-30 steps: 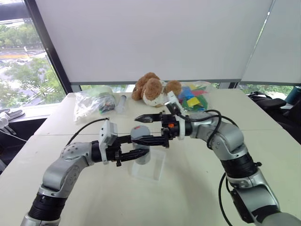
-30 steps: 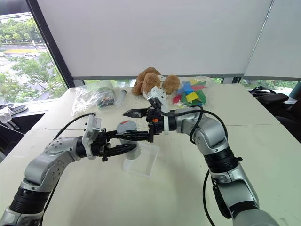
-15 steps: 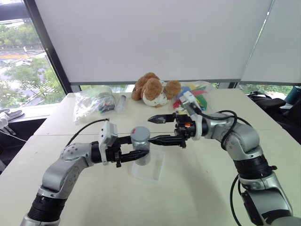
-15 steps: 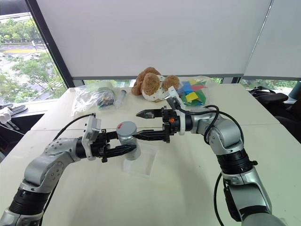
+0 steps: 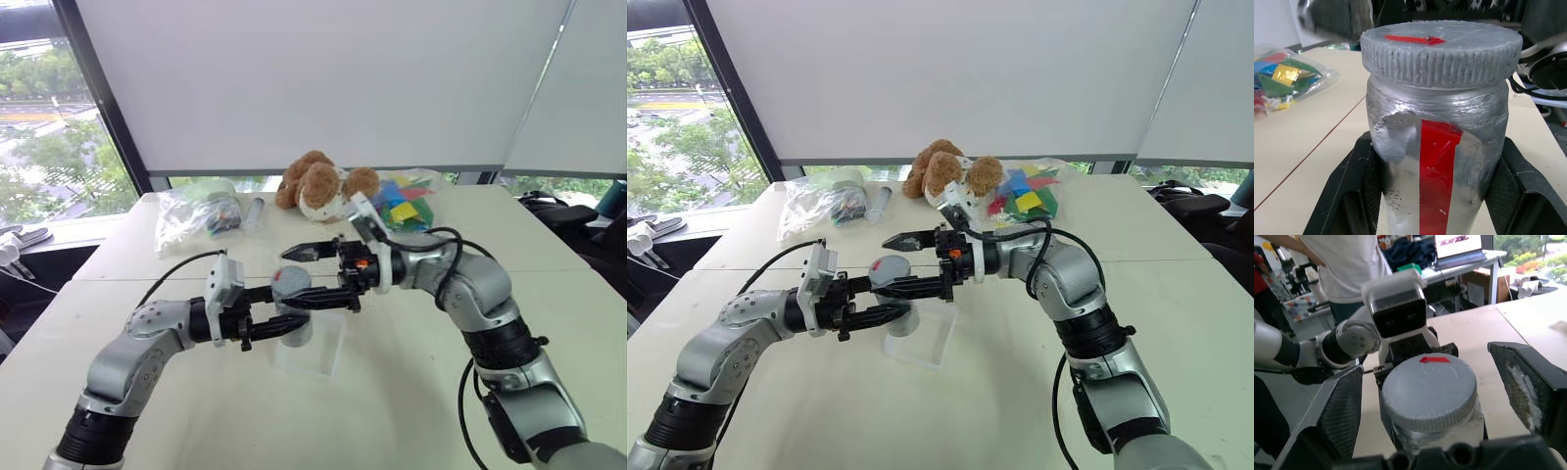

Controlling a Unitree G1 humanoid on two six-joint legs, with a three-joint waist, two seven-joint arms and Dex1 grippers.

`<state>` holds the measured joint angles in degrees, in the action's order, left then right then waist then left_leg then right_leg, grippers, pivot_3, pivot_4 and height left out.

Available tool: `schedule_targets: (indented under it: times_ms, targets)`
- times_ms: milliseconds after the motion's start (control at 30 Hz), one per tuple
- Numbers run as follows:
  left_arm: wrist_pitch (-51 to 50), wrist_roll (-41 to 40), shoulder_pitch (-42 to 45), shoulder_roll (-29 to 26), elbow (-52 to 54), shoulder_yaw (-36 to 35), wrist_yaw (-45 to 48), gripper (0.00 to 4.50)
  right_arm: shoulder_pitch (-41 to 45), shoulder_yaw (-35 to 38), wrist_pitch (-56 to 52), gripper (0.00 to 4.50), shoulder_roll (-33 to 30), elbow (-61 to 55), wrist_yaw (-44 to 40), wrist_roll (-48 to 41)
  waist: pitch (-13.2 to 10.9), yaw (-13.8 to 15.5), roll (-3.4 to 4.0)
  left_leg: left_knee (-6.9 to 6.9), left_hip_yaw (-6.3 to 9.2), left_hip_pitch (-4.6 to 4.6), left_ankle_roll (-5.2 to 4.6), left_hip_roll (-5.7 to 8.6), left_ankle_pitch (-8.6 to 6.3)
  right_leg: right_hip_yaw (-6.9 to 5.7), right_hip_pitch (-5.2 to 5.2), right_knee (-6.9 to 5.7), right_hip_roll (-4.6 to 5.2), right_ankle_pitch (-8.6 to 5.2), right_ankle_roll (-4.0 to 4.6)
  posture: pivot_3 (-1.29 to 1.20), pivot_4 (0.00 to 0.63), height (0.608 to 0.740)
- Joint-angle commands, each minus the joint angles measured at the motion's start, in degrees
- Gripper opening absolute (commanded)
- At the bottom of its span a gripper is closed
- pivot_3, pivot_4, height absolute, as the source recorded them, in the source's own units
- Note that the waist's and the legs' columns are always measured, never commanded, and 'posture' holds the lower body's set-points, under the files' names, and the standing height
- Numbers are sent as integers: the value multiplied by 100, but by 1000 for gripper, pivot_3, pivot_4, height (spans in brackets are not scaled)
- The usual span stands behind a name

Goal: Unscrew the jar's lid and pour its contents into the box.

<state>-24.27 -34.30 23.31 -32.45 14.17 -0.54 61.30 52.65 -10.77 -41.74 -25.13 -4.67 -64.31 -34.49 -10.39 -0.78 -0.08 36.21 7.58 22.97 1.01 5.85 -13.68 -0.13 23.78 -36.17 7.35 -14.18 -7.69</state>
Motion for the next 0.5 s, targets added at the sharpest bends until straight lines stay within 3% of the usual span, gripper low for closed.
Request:
schedule_targets:
  times_ms: [33, 100, 200, 400, 500]
  targets:
    - [61, -57, 66, -19, 217, -29, -3, 2122, 242, 33, 139, 4061, 87, 9, -46, 37, 0, -1, 0, 0, 0, 0, 0, 0, 0, 0, 0, 0, 0, 0, 0, 0, 150, 740]
    - [63, -56, 61, -15, 228, -32, -18, 2122, 243, 17, 160, 3663, 117, 44, -75, 61, 0, -2, 0, 0, 0, 0, 0, 0, 0, 0, 0, 0, 0, 0, 0, 0, 150, 740]
    - [59, -63, 53, -16, 248, -34, -32, 2122, 220, 58, 213, 2270, 168, 48, -125, 21, 0, -12, 0, -1, 0, 0, 0, 0, 0, 0, 1, -1, 0, 0, 0, 0, 150, 740]
    - [50, -79, 5, -57, 260, -63, -13, 2122, 175, 851, -384, 2287, 395, 30, 3, -965, 0, -7, 0, -1, 1, 1, 1, -1, 0, 0, 2, -1, -1, 0, 1, 0, 150, 740]
    - [82, -108, -54, -111, 259, -100, 14, 2122, 194, 1721, -1243, 2287, 413, 182, 421, -2091, 0, 1, 0, -2, 1, 1, 1, -1, 1, 1, 1, 0, 0, 2, 3, 0, 150, 740]
